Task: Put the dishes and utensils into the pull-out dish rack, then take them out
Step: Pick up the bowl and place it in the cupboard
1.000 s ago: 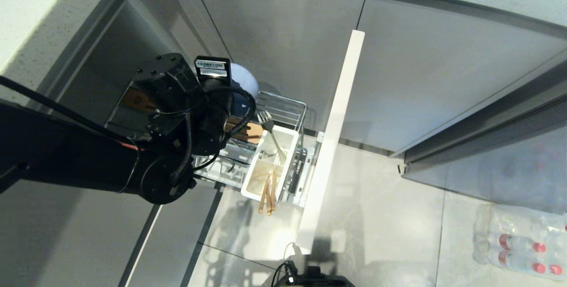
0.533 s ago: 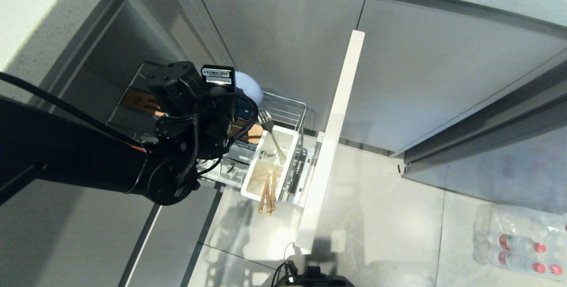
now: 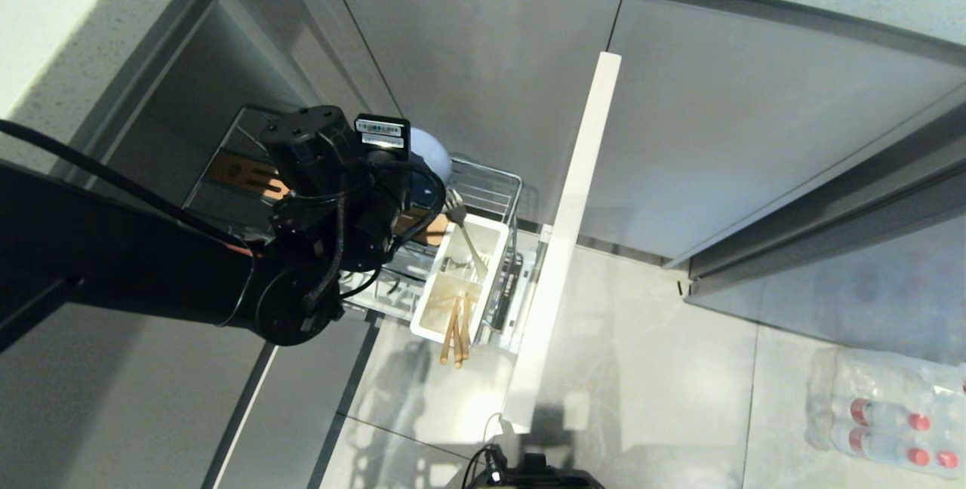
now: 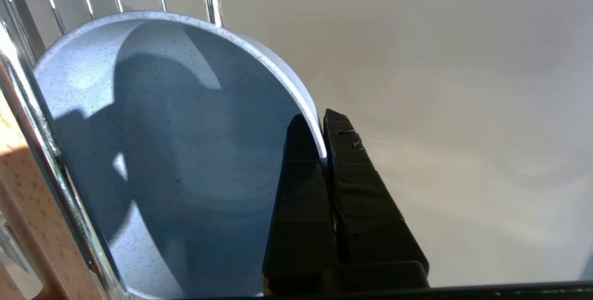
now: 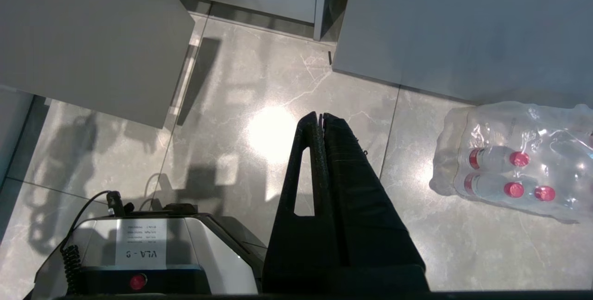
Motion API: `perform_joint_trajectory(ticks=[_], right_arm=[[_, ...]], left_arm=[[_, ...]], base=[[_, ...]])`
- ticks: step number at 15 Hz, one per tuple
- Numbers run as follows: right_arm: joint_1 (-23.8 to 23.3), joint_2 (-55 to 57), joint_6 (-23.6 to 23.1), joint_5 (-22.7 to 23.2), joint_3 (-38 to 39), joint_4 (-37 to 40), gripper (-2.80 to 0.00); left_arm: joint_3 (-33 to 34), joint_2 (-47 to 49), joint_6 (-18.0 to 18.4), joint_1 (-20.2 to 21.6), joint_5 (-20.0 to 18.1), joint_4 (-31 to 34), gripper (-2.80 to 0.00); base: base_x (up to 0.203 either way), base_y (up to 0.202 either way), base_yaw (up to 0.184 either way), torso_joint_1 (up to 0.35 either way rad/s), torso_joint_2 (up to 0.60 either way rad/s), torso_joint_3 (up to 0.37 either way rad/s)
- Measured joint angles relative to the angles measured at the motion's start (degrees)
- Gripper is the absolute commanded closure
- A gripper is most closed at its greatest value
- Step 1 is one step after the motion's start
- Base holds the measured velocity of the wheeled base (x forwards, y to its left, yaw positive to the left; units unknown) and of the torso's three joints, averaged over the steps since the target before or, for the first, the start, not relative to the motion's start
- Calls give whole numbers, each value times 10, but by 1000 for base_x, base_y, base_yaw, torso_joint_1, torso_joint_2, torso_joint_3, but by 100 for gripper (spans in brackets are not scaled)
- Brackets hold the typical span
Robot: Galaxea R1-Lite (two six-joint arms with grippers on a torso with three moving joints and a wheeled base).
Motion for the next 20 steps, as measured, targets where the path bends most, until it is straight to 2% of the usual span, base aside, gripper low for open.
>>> perform_joint_trajectory(ticks=[7,8,15,20], right_arm=[[0,0,0,0,0,0,0],[0,0,0,0,0,0,0],[0,0,0,0,0,0,0],[0,0,0,0,0,0,0]], left_arm=[[-2,-9,10,-2,1,19,0],[-6,-10,10,-3,3,26,-280],[-10,-19,12,-5,3,43,-280],[-9,-55,10,-24,6,126,-280]], base=[[0,0,0,0,0,0],[0,0,0,0,0,0],[0,0,0,0,0,0],[0,0,0,0,0,0]])
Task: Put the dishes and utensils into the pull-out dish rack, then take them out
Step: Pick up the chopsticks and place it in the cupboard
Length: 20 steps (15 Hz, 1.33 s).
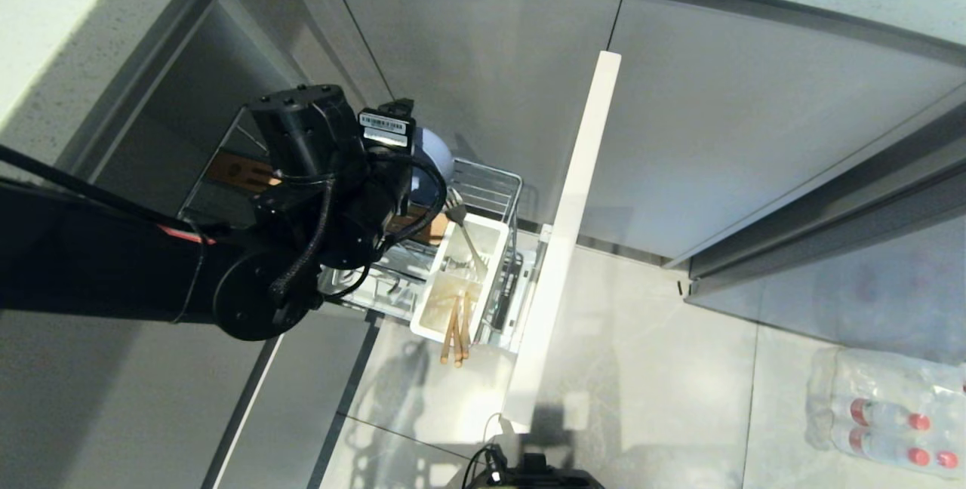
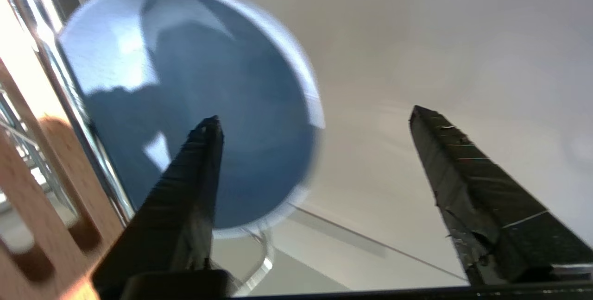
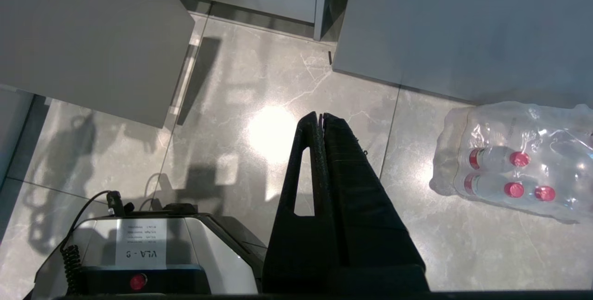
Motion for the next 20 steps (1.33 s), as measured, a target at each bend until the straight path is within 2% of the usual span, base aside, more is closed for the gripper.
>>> perform_joint_trajectory(ticks=[3,7,8,11,13,16,18,20], right_arm=[[0,0,0,0,0,0,0],[0,0,0,0,0,0,0],[0,0,0,0,0,0,0],[0,0,0,0,0,0,0],[0,0,0,0,0,0,0],[0,0,0,0,0,0,0],[0,0,0,0,0,0,0],[0,0,0,0,0,0,0]], left_arm=[[-2,-43,1,-15,0,46,-280],[-4,-101,2,-54,2,110,-280],[-4,-117,2,-68,3,121,0],[-9,-169,15,-110,0,156,0],[-24,-198,52,-143,-8,182,0],[-47,-224,164,-190,-10,190,0],[-56,-233,219,-205,-10,192,0],[-62,-236,323,-213,7,210,0]], base=[[0,0,0,0,0,0],[0,0,0,0,0,0],[0,0,0,0,0,0],[0,0,0,0,0,0],[0,0,0,0,0,0],[0,0,0,0,0,0],[0,0,0,0,0,0],[0,0,0,0,0,0]])
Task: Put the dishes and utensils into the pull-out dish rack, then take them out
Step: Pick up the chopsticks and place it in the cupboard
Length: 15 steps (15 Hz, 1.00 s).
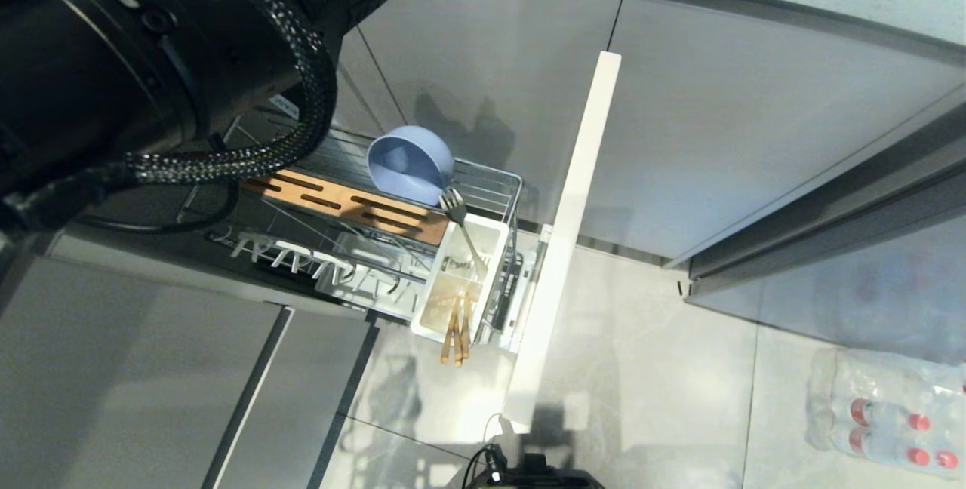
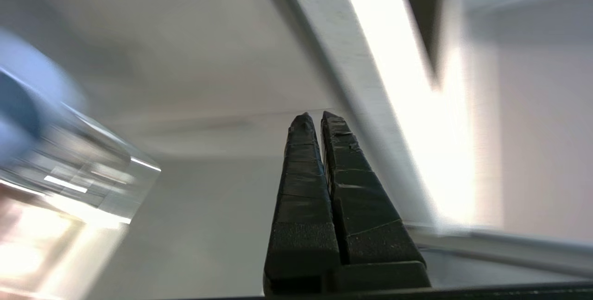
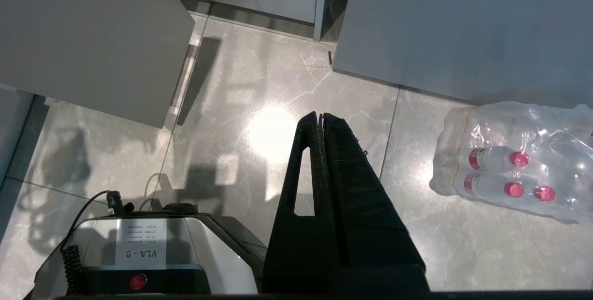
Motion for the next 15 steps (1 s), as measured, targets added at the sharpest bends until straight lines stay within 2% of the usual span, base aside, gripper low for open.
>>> perform_joint_trajectory(ticks=[1,3,6,9,11,15], right_arm=[[0,0,0,0,0,0,0],[0,0,0,0,0,0,0],[0,0,0,0,0,0,0],[0,0,0,0,0,0,0],[0,0,0,0,0,0,0],[0,0,0,0,0,0,0]], left_arm=[[-5,-1,52,2,24,8,0],[-19,-12,147,33,60,13,0],[-34,-62,249,99,53,18,0],[-39,-132,334,190,49,44,0],[-44,-171,352,263,45,75,0],[-65,-224,344,432,23,149,0]], base=[[0,0,0,0,0,0],[0,0,0,0,0,0],[0,0,0,0,0,0],[0,0,0,0,0,0],[0,0,0,0,0,0],[0,0,0,0,0,0]])
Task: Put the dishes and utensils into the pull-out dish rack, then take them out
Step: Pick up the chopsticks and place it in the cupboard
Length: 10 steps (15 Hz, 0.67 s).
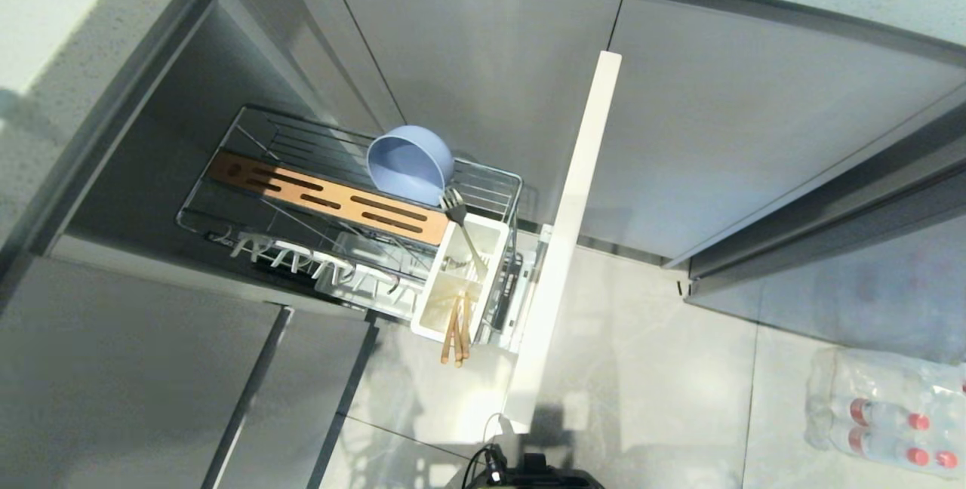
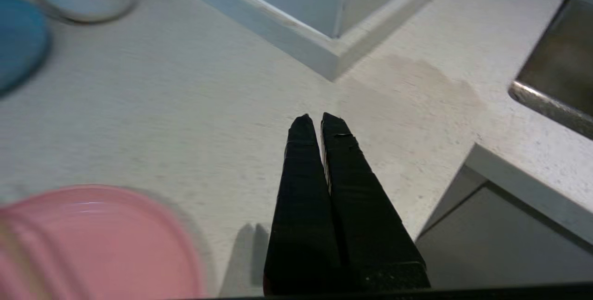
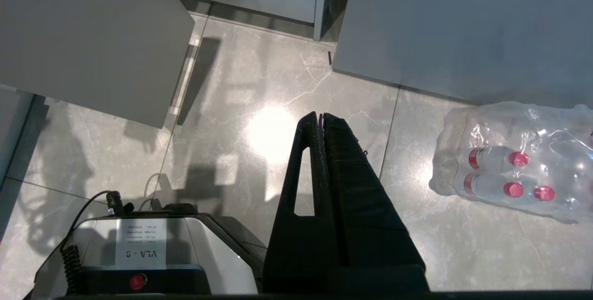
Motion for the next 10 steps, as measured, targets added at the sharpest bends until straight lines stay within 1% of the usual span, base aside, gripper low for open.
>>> perform_joint_trajectory(ticks=[2,5,7,10], right_arm=[[0,0,0,0,0,0,0],[0,0,0,0,0,0,0],[0,0,0,0,0,0,0],[0,0,0,0,0,0,0]], left_arm=[[-31,-18,-24,53,-8,62,0],[-83,-26,-97,144,-15,168,0],[-117,-21,-146,204,-34,251,0],[-159,-6,-200,288,-42,362,0]], base=[[0,0,0,0,0,0],[0,0,0,0,0,0],[0,0,0,0,0,0],[0,0,0,0,0,0]])
